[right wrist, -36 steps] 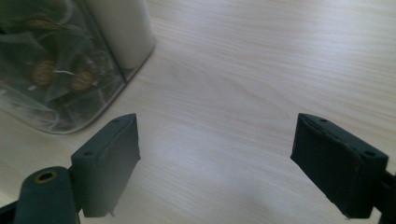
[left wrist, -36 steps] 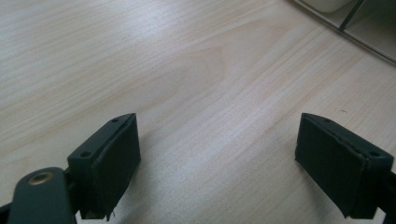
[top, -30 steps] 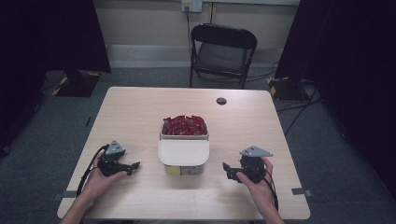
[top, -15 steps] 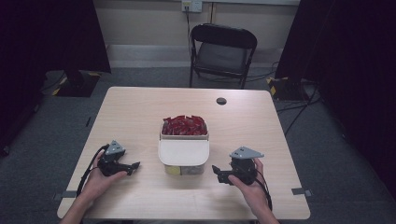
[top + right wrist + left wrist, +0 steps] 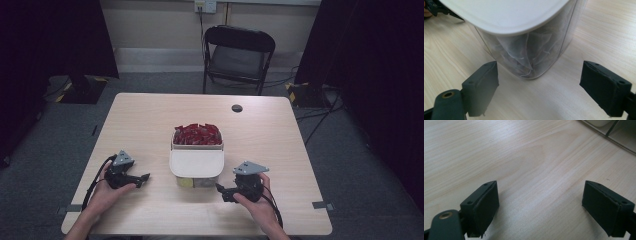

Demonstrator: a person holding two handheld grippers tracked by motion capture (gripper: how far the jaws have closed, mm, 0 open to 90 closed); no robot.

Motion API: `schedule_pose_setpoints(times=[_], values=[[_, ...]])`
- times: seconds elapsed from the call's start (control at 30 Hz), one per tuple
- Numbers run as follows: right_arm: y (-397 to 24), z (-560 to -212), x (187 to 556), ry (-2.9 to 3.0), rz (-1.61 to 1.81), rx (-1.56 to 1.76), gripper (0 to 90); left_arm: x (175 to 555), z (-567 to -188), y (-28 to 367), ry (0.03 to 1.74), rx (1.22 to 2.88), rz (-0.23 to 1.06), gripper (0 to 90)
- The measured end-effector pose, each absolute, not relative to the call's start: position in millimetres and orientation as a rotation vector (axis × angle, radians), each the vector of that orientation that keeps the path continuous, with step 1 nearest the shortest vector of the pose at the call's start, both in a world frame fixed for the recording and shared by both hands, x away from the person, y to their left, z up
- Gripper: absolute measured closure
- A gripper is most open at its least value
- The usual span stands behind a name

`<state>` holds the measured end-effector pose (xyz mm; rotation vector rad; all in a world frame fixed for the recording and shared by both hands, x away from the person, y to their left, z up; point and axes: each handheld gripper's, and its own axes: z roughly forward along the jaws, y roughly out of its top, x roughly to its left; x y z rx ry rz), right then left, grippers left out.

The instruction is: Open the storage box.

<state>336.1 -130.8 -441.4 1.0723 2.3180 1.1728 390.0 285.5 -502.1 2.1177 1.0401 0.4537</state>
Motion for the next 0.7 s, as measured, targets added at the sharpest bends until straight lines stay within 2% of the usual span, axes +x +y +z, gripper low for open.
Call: schedule_pose_setpoints(times=[0.7], values=[[-119,-436,347,2.296,1.219,1.09,14.5,390,-502,286,1.039,2.121,0.455,13.5]])
